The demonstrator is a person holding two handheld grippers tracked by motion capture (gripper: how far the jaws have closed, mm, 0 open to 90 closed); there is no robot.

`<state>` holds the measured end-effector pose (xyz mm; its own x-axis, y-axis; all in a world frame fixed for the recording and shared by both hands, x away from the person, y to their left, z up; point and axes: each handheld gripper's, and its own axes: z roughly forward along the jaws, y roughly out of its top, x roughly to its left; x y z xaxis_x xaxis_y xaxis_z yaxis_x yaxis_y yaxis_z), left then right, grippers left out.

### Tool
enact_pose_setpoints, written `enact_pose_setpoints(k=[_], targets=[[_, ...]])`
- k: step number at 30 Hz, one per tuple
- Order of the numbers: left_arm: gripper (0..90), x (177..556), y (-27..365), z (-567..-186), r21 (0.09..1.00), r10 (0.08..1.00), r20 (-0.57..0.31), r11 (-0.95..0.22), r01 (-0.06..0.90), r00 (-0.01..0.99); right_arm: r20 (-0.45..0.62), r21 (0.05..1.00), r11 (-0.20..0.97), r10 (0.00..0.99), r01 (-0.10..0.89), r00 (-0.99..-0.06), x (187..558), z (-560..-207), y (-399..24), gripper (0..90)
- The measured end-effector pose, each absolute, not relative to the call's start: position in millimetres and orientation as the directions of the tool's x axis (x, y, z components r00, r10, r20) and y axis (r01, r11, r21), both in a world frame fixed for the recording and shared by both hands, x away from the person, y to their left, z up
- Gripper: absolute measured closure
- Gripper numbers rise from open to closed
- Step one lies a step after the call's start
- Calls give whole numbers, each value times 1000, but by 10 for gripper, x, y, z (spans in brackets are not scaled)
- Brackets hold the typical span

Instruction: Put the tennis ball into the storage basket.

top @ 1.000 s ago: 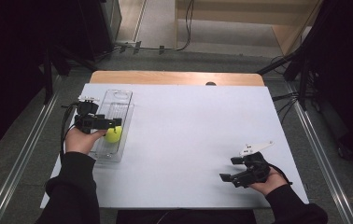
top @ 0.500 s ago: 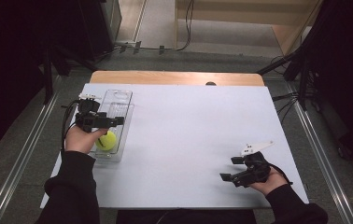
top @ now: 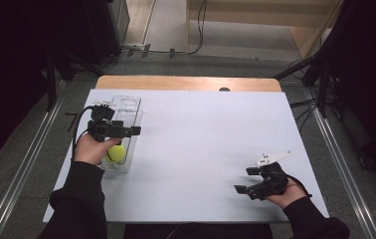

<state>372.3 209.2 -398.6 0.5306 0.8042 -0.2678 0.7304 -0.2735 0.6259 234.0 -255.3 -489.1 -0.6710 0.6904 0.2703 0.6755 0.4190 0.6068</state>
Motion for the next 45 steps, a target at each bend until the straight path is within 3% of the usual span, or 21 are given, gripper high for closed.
enact_pose_setpoints(k=[45], targets=[[185, 3501, 1561, -4138, 605, 653, -321, -416, 679, 686, 267, 613, 418, 689, 671, -674, 2345, -4892, -2566, 139]])
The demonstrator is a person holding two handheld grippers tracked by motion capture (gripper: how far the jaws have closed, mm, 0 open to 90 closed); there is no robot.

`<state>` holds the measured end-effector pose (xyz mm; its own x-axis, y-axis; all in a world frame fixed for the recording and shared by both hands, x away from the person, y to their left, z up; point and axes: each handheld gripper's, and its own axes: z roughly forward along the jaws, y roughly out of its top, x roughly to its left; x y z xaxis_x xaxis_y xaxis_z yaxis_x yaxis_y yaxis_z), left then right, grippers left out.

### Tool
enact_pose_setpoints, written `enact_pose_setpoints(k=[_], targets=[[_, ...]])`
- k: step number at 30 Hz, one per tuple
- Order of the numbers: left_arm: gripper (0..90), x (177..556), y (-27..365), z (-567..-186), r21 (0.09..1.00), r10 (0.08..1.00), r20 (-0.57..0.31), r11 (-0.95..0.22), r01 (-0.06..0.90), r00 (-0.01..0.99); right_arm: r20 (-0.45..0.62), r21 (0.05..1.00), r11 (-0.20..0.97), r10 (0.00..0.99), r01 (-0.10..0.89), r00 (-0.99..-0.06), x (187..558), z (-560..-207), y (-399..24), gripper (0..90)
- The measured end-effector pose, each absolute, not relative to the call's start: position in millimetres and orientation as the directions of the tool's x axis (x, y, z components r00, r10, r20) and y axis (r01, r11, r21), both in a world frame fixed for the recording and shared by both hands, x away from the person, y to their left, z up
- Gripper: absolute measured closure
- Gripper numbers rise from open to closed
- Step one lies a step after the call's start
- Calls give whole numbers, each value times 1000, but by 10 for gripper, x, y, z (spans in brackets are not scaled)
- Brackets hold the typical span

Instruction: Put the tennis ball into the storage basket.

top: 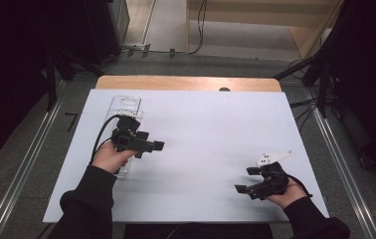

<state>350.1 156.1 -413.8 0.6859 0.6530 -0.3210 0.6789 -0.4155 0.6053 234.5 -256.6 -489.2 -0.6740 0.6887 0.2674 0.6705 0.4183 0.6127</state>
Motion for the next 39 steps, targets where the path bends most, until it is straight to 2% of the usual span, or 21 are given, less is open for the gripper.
enact_pose_setpoints(k=[9, 21, 39], targets=[[185, 3386, 1539, -4197, 622, 652, -298, -420, 660, 697, 267, 611, 416, 693, 674, -670, 2344, -4892, -2562, 140], [185, 3258, 1534, -4316, 613, 637, -322, -424, 667, 701, 267, 611, 418, 690, 672, -672, 2347, -4895, -2561, 139], [185, 3055, 1516, -4454, 611, 621, -265, -484, 627, 737, 269, 612, 411, 695, 676, -666, 2350, -4893, -2570, 139]])
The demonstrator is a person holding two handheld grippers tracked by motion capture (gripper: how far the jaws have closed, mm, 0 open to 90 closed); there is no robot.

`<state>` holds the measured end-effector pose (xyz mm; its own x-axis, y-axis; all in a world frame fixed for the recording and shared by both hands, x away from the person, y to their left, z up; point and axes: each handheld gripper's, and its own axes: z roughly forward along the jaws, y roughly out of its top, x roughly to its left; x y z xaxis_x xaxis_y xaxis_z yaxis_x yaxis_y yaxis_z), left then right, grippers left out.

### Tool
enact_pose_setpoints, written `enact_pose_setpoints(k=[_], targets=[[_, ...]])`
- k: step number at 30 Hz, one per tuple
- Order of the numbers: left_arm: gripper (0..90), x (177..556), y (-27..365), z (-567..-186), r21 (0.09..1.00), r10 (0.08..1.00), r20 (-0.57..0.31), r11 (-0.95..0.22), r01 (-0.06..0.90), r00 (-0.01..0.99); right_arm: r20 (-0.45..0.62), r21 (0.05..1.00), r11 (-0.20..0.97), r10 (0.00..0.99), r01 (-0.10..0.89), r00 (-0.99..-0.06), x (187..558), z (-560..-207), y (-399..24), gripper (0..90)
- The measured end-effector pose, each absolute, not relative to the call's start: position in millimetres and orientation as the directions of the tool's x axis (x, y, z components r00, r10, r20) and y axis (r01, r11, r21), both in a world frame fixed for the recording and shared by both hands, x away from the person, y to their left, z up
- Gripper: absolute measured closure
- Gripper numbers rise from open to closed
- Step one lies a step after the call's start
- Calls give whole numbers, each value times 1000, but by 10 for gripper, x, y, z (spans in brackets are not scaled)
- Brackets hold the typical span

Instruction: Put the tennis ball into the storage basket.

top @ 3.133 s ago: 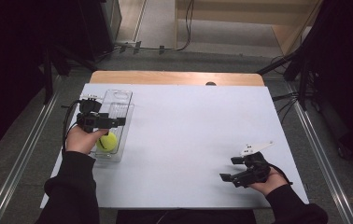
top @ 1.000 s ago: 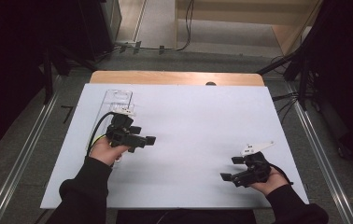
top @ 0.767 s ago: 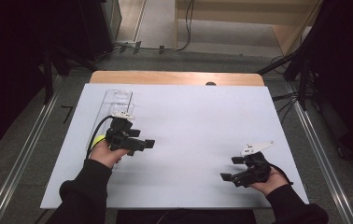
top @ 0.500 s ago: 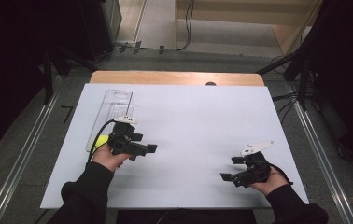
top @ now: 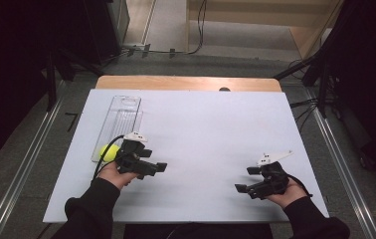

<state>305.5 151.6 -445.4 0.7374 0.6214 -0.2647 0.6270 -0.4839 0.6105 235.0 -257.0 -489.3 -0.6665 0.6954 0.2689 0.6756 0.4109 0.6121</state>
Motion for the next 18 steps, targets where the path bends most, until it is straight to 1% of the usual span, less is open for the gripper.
enact_pose_setpoints(k=[8, 12, 18], targets=[[185, 2986, 1562, -4553, 599, 613, -275, -493, 631, 741, 268, 613, 409, 697, 676, -665, 2344, -4889, -2575, 139], [185, 2942, 1580, -4563, 606, 604, -262, -505, 615, 753, 265, 615, 411, 696, 673, -668, 2345, -4890, -2574, 139], [185, 2874, 1620, -4579, 611, 584, -267, -512, 603, 766, 267, 614, 410, 697, 675, -665, 2349, -4891, -2576, 140]])
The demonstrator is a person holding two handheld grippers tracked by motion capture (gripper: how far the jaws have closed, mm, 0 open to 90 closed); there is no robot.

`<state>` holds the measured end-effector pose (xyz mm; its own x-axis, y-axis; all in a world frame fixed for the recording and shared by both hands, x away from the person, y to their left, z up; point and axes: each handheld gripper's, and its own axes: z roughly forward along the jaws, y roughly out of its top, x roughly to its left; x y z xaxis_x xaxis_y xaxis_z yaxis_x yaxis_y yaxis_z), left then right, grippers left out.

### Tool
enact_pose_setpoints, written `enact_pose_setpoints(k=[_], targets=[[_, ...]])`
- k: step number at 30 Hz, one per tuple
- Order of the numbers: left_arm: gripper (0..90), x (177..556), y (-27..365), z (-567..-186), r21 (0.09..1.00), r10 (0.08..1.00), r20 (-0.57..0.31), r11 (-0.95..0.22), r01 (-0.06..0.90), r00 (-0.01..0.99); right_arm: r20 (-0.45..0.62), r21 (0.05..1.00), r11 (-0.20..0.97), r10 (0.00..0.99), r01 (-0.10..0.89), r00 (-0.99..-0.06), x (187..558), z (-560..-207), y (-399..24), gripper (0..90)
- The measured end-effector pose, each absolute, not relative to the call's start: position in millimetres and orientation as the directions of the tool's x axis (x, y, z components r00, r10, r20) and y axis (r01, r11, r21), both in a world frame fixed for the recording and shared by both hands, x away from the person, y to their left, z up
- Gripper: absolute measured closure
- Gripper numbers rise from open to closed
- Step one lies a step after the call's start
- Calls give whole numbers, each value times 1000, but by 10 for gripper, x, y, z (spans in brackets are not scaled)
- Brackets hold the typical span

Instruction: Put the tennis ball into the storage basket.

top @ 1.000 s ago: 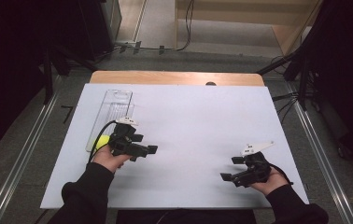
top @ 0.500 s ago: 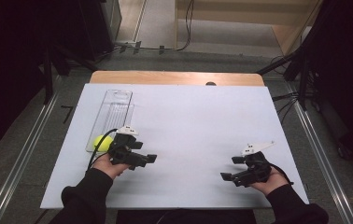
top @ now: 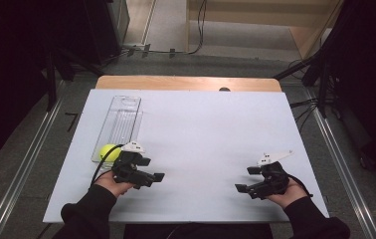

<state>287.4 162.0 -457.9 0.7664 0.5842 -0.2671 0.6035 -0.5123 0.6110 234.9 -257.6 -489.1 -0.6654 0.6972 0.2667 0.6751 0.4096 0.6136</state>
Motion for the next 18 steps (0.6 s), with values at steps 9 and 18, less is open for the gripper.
enact_pose_setpoints(k=[9, 18], targets=[[185, 2787, 1680, -4574, 624, 553, -267, -525, 579, 789, 266, 613, 408, 700, 677, -663, 2342, -4886, -2579, 140], [184, 2732, 1698, -4627, 599, 527, -280, -557, 575, 803, 264, 613, 408, 701, 676, -662, 2343, -4885, -2579, 139]])
